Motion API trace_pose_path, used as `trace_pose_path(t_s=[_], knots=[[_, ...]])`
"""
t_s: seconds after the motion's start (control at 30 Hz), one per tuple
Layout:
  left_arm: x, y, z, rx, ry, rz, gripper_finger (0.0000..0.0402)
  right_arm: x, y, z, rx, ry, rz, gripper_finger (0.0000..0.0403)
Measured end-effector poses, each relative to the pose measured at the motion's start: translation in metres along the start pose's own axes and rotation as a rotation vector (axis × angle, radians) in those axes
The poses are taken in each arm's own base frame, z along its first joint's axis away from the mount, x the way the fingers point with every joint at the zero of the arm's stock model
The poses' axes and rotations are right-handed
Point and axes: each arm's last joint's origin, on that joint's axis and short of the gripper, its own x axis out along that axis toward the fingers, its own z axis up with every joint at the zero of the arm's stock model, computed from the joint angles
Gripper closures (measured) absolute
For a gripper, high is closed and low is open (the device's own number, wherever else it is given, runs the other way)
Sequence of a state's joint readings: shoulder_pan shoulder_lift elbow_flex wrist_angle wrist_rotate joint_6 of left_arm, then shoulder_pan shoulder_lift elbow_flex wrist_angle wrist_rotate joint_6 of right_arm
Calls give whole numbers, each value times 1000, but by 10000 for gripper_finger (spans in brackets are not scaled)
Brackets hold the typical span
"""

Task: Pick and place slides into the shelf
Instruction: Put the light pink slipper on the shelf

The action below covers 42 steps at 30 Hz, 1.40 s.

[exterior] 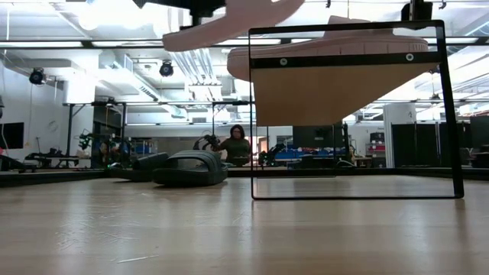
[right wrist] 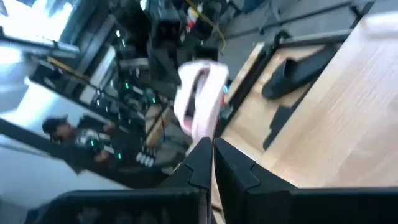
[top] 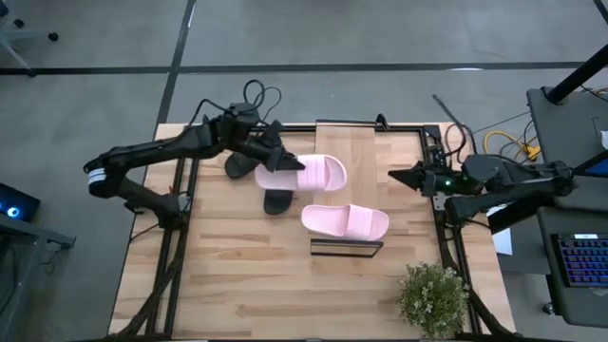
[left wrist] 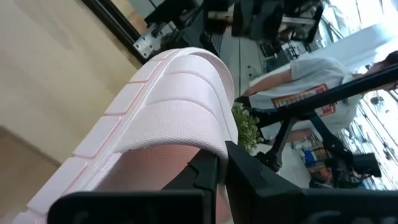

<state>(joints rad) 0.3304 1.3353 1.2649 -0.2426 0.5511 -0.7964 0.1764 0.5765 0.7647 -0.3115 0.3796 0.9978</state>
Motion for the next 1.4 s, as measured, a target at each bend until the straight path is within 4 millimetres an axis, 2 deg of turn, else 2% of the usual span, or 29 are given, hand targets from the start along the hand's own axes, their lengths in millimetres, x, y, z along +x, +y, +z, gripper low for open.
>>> trace_pose_path(t_s=[0.13, 0.4, 0.83, 1.1, 1.4], knots=[[15, 4, 7, 9, 18, -38, 401, -10, -2, 5, 1, -47, -4, 394], [31, 4, 21, 24, -7, -67, 401, -23, -5, 10, 8, -79, -1, 394], [57, 10, 37, -4, 0, -64, 401, -24, -6, 10, -21, -78, -5, 394], [65, 10, 40, -10, -23, -55, 401, -24, -6, 10, -48, -80, -3, 394], [77, 12, 34, -30, -23, -25, 401, -24, -5, 10, -54, -82, 1, 394]])
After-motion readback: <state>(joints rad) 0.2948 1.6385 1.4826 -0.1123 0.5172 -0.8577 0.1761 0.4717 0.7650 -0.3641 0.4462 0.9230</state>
